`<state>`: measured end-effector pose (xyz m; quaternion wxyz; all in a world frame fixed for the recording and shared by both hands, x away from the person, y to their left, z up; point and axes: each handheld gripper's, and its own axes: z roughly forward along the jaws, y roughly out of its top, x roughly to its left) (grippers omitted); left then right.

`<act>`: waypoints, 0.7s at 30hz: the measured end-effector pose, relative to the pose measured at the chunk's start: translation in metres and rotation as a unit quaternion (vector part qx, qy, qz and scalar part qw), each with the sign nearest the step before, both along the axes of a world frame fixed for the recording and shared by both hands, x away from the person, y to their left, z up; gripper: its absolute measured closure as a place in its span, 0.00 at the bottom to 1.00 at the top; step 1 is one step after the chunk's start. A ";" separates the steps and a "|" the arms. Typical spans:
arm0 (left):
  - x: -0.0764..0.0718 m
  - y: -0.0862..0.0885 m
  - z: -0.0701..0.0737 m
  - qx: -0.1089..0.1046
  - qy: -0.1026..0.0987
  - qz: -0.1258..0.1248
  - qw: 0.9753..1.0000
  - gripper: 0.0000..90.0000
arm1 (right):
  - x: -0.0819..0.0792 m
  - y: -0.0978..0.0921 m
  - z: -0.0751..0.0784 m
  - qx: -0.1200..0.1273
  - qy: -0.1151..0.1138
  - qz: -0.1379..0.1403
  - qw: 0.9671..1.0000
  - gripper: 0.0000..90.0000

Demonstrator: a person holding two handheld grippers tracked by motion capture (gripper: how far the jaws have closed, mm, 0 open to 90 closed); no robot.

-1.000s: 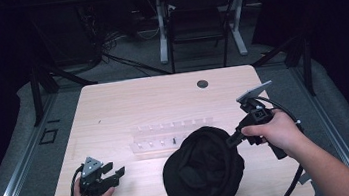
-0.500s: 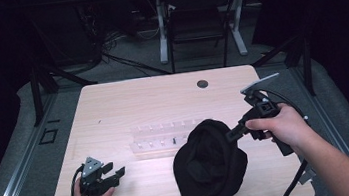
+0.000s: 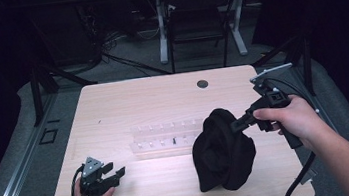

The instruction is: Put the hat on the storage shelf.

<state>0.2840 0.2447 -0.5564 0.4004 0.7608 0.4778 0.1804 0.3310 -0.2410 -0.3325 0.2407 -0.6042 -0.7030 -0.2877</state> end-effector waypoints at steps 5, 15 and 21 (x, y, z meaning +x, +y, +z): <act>0.000 0.000 0.000 0.000 0.000 0.000 1.000 0.52 | -0.002 -0.004 0.010 0.006 -0.014 0.000 1.000 0.98; 0.000 0.000 0.000 0.001 0.002 0.000 1.000 0.52 | -0.001 -0.012 0.028 0.048 -0.038 -0.019 0.998 0.98; 0.001 0.000 0.000 0.000 0.000 -0.001 1.000 0.52 | 0.003 -0.009 0.041 0.063 -0.058 -0.028 0.996 0.98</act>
